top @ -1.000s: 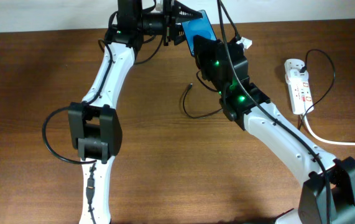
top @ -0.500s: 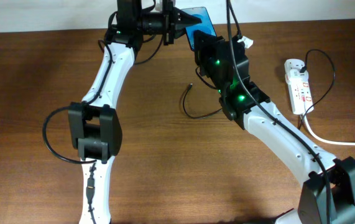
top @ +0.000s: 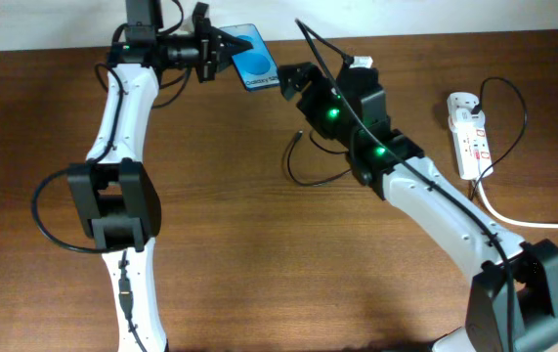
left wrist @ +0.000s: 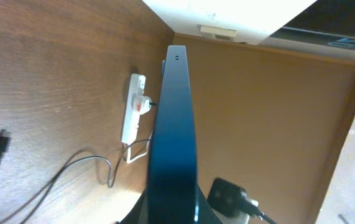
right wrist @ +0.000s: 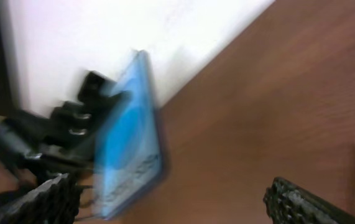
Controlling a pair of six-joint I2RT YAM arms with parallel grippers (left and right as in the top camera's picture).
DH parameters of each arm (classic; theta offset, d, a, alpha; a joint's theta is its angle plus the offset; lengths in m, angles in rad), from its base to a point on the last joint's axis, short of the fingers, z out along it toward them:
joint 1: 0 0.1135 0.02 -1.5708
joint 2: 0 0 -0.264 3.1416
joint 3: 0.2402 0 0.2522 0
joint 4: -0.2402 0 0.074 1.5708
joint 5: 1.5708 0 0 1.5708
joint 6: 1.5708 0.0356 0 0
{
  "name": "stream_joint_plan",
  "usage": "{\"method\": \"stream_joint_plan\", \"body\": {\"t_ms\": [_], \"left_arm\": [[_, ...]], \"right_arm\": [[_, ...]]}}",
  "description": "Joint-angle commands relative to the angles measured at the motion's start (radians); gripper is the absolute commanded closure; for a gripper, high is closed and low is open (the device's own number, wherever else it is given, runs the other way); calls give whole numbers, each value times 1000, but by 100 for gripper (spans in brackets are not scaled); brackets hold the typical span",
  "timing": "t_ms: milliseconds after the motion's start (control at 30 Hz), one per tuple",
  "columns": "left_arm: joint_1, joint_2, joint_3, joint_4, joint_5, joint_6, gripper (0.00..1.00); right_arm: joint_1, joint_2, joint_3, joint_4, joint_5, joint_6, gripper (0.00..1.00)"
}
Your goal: Plug charger to phone and switch on socket
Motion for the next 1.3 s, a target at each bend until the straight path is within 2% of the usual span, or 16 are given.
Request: {"method": "stream_joint_plan", "body": {"t_ms": [0, 67, 100, 133, 167, 267, 400, 567, 867, 1000, 1267], "left_arm": [[57, -10, 14, 3, 106, 101, 100], [66, -10, 14, -8, 118, 105, 100], [66, -10, 14, -20, 118, 117, 100], [66, -10, 14, -43, 118, 141, 100], [66, -10, 14, -55, 117, 153, 100], [80, -10, 14, -63, 114, 160, 100], [102, -10, 14, -93, 110, 160, 100], [103, -10, 14, -116, 110, 160, 100], [101, -10, 14, -116, 110, 160, 100], [101, -10, 14, -116, 110, 160, 100], [101, -10, 14, -116, 111, 160, 100]], "right_arm": [[-89, -35, -8, -167, -47, -195, 2], [-149, -35, -8, -280, -51, -203, 1], [-180, -35, -8, -320, -61, -258, 0], [-201, -34, -8, -342, -79, -341, 5], [-206, -34, -8, -352, -87, -364, 12], [-173, -10, -8, -349, -124, -359, 36], [-85, 95, 34, -313, -137, -305, 37], [-40, 350, 290, -426, -177, -286, 56], [-34, 484, 317, -416, -161, -271, 59], [-34, 532, 317, -394, -162, -252, 66], [-21, 613, 317, -326, -161, -245, 67]]}}
